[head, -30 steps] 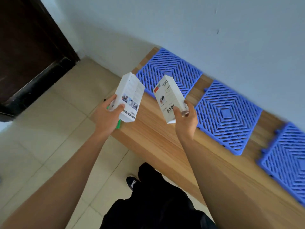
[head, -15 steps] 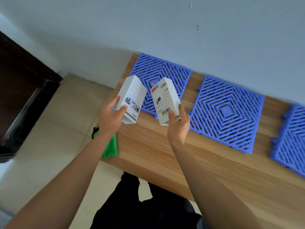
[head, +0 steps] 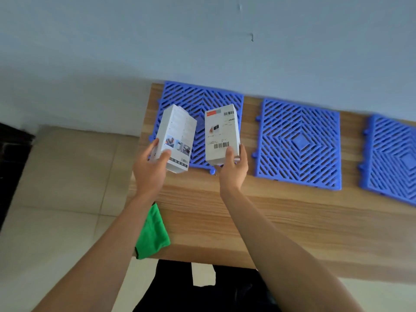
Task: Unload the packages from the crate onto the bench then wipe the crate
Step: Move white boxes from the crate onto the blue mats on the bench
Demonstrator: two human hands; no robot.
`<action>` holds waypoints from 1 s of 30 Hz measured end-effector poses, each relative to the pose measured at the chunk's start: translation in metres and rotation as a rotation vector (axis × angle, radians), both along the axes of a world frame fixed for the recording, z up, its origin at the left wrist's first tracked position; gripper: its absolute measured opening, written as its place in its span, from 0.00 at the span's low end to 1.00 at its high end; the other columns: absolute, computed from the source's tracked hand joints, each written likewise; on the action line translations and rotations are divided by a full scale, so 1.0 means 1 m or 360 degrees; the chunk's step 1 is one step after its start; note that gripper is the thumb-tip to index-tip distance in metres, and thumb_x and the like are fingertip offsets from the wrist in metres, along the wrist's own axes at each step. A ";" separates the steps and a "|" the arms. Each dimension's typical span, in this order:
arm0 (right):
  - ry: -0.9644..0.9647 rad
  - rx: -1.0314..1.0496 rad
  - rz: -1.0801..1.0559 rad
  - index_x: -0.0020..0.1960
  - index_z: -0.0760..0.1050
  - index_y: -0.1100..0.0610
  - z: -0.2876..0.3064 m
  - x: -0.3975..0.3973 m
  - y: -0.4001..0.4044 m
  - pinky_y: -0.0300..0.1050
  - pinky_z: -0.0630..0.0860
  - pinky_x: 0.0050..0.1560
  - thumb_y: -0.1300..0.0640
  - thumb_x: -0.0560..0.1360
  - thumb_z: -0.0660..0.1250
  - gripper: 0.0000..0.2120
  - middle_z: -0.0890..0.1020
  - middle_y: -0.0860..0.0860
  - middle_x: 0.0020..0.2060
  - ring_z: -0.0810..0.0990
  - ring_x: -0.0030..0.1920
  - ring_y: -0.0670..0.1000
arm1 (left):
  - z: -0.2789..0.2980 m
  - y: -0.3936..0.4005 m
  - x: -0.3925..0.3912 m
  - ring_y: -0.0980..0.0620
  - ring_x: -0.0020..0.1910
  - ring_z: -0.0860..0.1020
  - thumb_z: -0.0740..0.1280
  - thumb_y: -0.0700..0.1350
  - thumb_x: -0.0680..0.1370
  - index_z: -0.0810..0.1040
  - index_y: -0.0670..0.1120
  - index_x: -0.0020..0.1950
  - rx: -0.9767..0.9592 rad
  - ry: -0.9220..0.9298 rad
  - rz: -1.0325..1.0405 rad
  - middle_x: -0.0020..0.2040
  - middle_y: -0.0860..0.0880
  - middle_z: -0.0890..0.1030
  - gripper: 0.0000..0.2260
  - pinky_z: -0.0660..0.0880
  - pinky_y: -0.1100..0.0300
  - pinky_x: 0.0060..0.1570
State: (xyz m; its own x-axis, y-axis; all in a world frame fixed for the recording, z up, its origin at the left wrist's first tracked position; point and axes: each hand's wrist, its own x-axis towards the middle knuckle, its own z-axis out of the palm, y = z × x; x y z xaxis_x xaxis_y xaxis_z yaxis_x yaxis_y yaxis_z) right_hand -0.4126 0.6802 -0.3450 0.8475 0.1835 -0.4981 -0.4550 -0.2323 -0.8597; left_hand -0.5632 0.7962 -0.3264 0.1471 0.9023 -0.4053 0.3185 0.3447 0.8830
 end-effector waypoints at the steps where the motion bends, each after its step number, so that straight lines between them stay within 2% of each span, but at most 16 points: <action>1: -0.0021 -0.0051 -0.0001 0.78 0.66 0.47 0.000 -0.002 0.004 0.51 0.81 0.60 0.45 0.81 0.66 0.27 0.75 0.47 0.69 0.77 0.66 0.48 | -0.002 0.004 0.001 0.54 0.52 0.85 0.74 0.49 0.71 0.81 0.56 0.67 -0.0018 -0.0014 0.0009 0.55 0.56 0.86 0.23 0.83 0.46 0.52; 3: -0.0112 -0.0187 0.0081 0.78 0.65 0.49 -0.002 -0.003 0.007 0.39 0.78 0.56 0.46 0.82 0.65 0.27 0.73 0.46 0.69 0.76 0.61 0.43 | -0.006 0.009 0.002 0.54 0.51 0.85 0.75 0.51 0.71 0.81 0.59 0.65 -0.0031 -0.0030 0.0017 0.54 0.55 0.86 0.22 0.83 0.45 0.50; 7: -0.0266 -0.0410 0.0261 0.77 0.68 0.53 -0.007 -0.006 0.001 0.35 0.71 0.53 0.48 0.82 0.65 0.25 0.72 0.48 0.67 0.75 0.55 0.41 | -0.009 0.016 0.002 0.56 0.51 0.85 0.75 0.52 0.70 0.80 0.72 0.54 0.0026 -0.0018 -0.0008 0.54 0.58 0.85 0.17 0.83 0.46 0.52; 8: -0.0289 -0.0436 0.0282 0.76 0.68 0.53 -0.008 -0.005 0.000 0.35 0.72 0.54 0.48 0.82 0.65 0.24 0.73 0.48 0.67 0.75 0.57 0.42 | -0.009 0.017 0.002 0.56 0.52 0.85 0.75 0.52 0.71 0.80 0.73 0.53 0.0045 -0.0008 -0.0012 0.54 0.58 0.85 0.17 0.83 0.46 0.53; 11: -0.0308 -0.0501 0.0319 0.73 0.72 0.54 -0.010 -0.004 -0.001 0.47 0.75 0.62 0.49 0.83 0.63 0.20 0.75 0.50 0.67 0.74 0.66 0.50 | -0.010 0.020 0.003 0.55 0.54 0.84 0.75 0.52 0.71 0.80 0.72 0.55 0.0101 0.0034 -0.0064 0.56 0.57 0.85 0.17 0.82 0.45 0.54; 13: -0.0317 -0.0476 0.0273 0.63 0.78 0.54 -0.011 -0.004 -0.001 0.42 0.79 0.53 0.51 0.84 0.62 0.12 0.81 0.48 0.59 0.79 0.60 0.48 | -0.011 0.022 0.003 0.56 0.55 0.83 0.74 0.53 0.72 0.80 0.69 0.60 0.0163 0.0054 -0.0114 0.58 0.56 0.84 0.19 0.82 0.45 0.55; 15: -0.0329 -0.0423 0.0188 0.51 0.80 0.52 -0.012 -0.006 -0.001 0.33 0.76 0.38 0.54 0.83 0.62 0.08 0.85 0.45 0.46 0.82 0.48 0.43 | -0.013 0.020 0.002 0.58 0.56 0.82 0.74 0.53 0.72 0.79 0.62 0.65 0.0231 0.0077 -0.0159 0.59 0.56 0.83 0.21 0.82 0.47 0.56; 16: -0.0337 -0.0410 0.0159 0.48 0.79 0.51 -0.012 -0.006 -0.001 0.31 0.74 0.35 0.55 0.82 0.62 0.08 0.85 0.44 0.43 0.82 0.45 0.42 | -0.013 0.019 0.002 0.59 0.55 0.82 0.74 0.54 0.72 0.79 0.60 0.67 0.0260 0.0089 -0.0174 0.59 0.57 0.83 0.22 0.82 0.48 0.55; 18: -0.0301 -0.0414 0.0132 0.45 0.78 0.51 -0.014 -0.009 0.001 0.34 0.74 0.39 0.54 0.82 0.62 0.09 0.84 0.45 0.41 0.80 0.47 0.48 | -0.015 0.020 0.000 0.59 0.54 0.83 0.74 0.54 0.72 0.79 0.60 0.67 0.0273 0.0104 -0.0179 0.59 0.56 0.83 0.23 0.83 0.50 0.53; 19: -0.0274 -0.0428 0.0127 0.43 0.77 0.52 -0.015 -0.007 0.001 0.40 0.76 0.42 0.54 0.82 0.62 0.10 0.83 0.46 0.41 0.79 0.47 0.51 | -0.016 0.020 0.001 0.58 0.53 0.83 0.74 0.54 0.73 0.79 0.60 0.67 0.0269 0.0101 -0.0181 0.58 0.56 0.83 0.22 0.83 0.49 0.53; 20: -0.0260 -0.0434 0.0120 0.41 0.75 0.53 -0.015 -0.005 0.000 0.45 0.75 0.43 0.55 0.82 0.62 0.11 0.82 0.48 0.40 0.77 0.45 0.52 | -0.016 0.019 0.003 0.58 0.54 0.83 0.74 0.54 0.73 0.79 0.60 0.67 0.0274 0.0101 -0.0187 0.58 0.56 0.83 0.22 0.82 0.48 0.54; 22: -0.0292 -0.0453 0.0107 0.37 0.72 0.53 -0.016 -0.004 0.002 0.49 0.73 0.44 0.58 0.81 0.63 0.13 0.81 0.51 0.42 0.76 0.43 0.51 | -0.016 0.022 0.003 0.59 0.54 0.82 0.74 0.53 0.73 0.79 0.58 0.68 0.0319 0.0121 -0.0211 0.58 0.56 0.83 0.22 0.81 0.51 0.56; 24: -0.0299 -0.0523 0.0145 0.43 0.77 0.57 -0.017 0.000 0.000 0.52 0.76 0.53 0.59 0.82 0.64 0.09 0.80 0.55 0.54 0.79 0.52 0.55 | -0.017 0.019 0.005 0.62 0.54 0.81 0.73 0.51 0.74 0.78 0.57 0.68 0.0346 0.0120 -0.0228 0.59 0.56 0.83 0.22 0.80 0.59 0.55; 26: -0.0286 -0.0595 0.0254 0.57 0.79 0.62 -0.016 0.004 -0.001 0.49 0.74 0.62 0.59 0.83 0.63 0.09 0.75 0.55 0.66 0.75 0.63 0.54 | -0.016 0.016 0.006 0.62 0.54 0.81 0.74 0.50 0.74 0.78 0.56 0.69 0.0377 0.0128 -0.0238 0.59 0.55 0.82 0.22 0.78 0.64 0.53; 28: -0.0332 -0.0675 0.0434 0.72 0.70 0.61 -0.009 0.006 0.000 0.49 0.69 0.69 0.60 0.83 0.61 0.18 0.66 0.53 0.75 0.67 0.72 0.53 | -0.014 0.015 0.007 0.62 0.54 0.80 0.74 0.48 0.75 0.78 0.54 0.69 0.0438 0.0156 -0.0236 0.60 0.53 0.81 0.23 0.77 0.63 0.55; 30: -0.0531 -0.0763 0.0687 0.80 0.58 0.58 0.000 0.006 -0.001 0.53 0.65 0.73 0.64 0.82 0.60 0.28 0.58 0.54 0.79 0.60 0.76 0.56 | -0.011 0.014 0.007 0.67 0.53 0.77 0.74 0.46 0.74 0.79 0.48 0.69 0.0645 0.0205 -0.0258 0.59 0.53 0.80 0.23 0.75 0.67 0.57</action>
State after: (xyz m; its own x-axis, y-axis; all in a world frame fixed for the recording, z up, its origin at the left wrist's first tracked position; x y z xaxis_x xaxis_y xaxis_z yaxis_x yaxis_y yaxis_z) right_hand -0.4066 0.6789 -0.3453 0.8697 0.3621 -0.3353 0.0309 -0.7180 -0.6953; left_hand -0.5564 0.8106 -0.3379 0.2711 0.9613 -0.0483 0.4558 -0.0841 0.8861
